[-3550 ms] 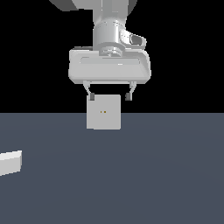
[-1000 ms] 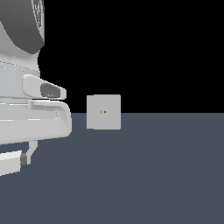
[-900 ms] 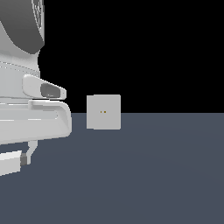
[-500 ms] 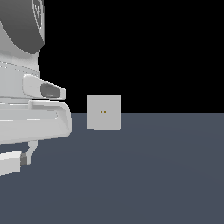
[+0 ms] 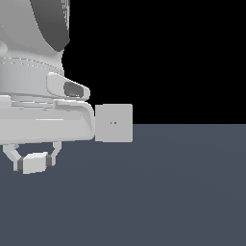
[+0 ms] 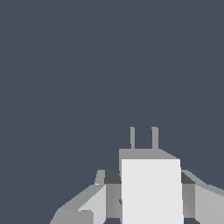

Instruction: Plug the charger into the wall socket.

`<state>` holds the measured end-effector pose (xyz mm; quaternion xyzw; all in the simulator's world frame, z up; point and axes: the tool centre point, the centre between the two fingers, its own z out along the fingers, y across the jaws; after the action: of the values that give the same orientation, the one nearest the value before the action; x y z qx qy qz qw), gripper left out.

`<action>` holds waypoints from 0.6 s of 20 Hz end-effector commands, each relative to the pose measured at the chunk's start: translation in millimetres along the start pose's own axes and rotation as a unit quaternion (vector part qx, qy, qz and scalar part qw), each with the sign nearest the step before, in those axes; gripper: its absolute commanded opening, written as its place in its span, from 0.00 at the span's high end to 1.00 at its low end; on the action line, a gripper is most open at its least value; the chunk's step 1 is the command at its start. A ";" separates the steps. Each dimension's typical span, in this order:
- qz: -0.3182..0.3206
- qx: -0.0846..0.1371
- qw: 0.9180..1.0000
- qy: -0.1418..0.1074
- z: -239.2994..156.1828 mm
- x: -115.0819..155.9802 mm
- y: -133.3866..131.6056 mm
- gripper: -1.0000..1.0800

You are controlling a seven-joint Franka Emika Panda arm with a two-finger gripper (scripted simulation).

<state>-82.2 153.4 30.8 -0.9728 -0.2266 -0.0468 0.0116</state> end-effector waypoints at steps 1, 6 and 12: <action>0.041 -0.004 0.999 0.001 -10.2 3.4 18.2 1.00; 0.144 -0.013 0.989 0.001 -35.7 4.2 64.0 1.00; 0.235 -0.022 0.972 0.001 -59.0 -3.9 104.1 1.00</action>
<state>-45.8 64.2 84.2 -0.9987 -0.0114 -0.0492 0.0016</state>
